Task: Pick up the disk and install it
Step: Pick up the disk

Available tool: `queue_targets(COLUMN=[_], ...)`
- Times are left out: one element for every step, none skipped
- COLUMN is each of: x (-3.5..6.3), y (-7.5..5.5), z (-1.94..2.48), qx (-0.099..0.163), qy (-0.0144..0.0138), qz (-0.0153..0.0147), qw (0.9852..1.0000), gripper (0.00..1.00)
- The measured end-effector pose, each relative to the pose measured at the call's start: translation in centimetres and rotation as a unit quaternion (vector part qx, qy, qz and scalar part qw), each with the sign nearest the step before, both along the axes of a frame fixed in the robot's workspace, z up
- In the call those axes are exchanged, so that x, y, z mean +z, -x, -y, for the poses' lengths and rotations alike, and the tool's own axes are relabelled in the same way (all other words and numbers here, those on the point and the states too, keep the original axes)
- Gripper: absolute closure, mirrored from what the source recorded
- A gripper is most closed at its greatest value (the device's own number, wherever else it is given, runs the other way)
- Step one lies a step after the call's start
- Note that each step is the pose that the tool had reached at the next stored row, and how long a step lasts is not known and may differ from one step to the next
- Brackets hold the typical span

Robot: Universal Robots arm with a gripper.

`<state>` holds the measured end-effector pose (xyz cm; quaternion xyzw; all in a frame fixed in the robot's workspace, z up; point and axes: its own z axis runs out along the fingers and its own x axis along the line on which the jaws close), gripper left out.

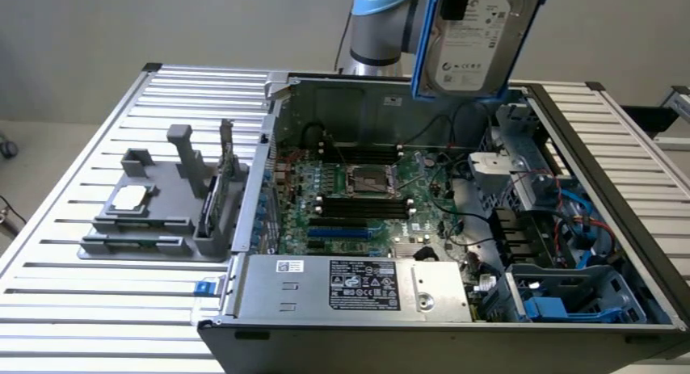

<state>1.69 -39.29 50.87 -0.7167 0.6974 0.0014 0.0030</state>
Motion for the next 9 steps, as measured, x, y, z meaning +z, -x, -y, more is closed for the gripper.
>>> queue_targets(x=[-0.01,-0.01,-0.03,-0.04,-0.06,-0.07,-0.08,-0.09,-0.1], y=[-0.3,-0.5,-0.6,-0.7,-0.8,-0.9,-1.1,-1.3,-1.5], z=[0.12,0.25,0.37,0.5,0.63,0.78,0.95,1.14,1.33], qx=[0.0,0.0,0.0,0.0,0.0,-0.001,-0.001,-0.001,-0.001], qy=[0.0002,0.0004,0.0004,0.0004,0.0004,0.0004,0.0004,0.0005,0.0004], qz=[-0.0001,-0.0001,-0.0001,-0.0001,-0.0001,-0.0001,-0.0002,-0.0004,-0.0006], qw=[1.0,1.0,1.0,1.0,1.0,1.0,1.0,1.0,1.0], gripper=[0.67,0.67,0.67,0.67,0.67,0.67,0.67,0.67,0.67])
